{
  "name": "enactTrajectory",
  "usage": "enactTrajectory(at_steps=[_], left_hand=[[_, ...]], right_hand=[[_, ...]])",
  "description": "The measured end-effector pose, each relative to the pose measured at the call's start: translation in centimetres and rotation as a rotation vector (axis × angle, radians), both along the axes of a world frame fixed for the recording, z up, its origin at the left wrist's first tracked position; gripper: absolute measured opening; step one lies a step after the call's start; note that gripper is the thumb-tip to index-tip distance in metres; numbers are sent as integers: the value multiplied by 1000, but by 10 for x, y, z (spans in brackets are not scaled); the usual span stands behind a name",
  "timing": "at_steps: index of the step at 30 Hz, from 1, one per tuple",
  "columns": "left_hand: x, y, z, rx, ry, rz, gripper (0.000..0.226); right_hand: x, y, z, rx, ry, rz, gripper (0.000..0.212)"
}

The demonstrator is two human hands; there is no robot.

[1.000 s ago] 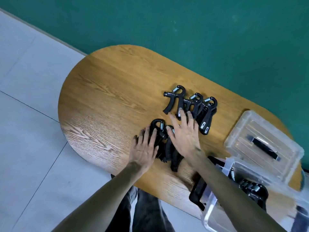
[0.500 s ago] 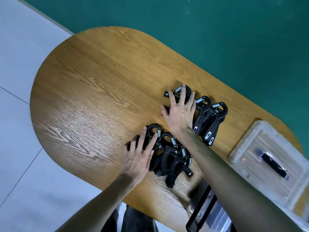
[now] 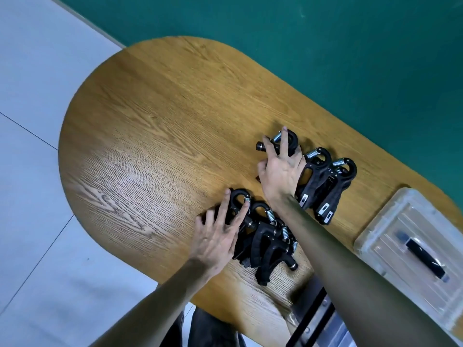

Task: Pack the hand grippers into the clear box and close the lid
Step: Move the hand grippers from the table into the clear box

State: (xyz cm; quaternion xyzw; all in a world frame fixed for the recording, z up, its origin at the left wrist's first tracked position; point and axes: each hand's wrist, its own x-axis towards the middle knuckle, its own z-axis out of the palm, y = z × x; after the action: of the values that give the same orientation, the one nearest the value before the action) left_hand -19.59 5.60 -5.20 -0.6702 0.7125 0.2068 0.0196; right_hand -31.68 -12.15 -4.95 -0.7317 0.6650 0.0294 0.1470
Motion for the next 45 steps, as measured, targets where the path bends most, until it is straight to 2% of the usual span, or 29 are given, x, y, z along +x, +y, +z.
enactTrajectory(at_steps=[4,9,12,20,27,33,37,45], left_hand=[[7,-1,8,42,-23,-1,117],[16,-6,27,145,-51,-73,107],[20,-7,43,110,-78,-54,108],[31,2,79,-105,-99,-52,103],[38,35,110,-79,-135,13,96],[15,61,157,-50,-152,42,81],[-6,83,185,-98,-95,10,88],[-62,119,197,-193,75,-69,80]], right_hand=[[-1,3,7,-19,-25,33,67],[-7,11,24,-65,-23,119,73],[-6,23,50,-85,-51,124,77],[-13,83,101,-151,-32,87,72],[-17,164,133,-227,-32,-34,70],[-17,234,165,-283,-38,-145,71],[-23,274,185,-309,-59,-280,72],[-74,330,207,-381,-60,-464,74]])
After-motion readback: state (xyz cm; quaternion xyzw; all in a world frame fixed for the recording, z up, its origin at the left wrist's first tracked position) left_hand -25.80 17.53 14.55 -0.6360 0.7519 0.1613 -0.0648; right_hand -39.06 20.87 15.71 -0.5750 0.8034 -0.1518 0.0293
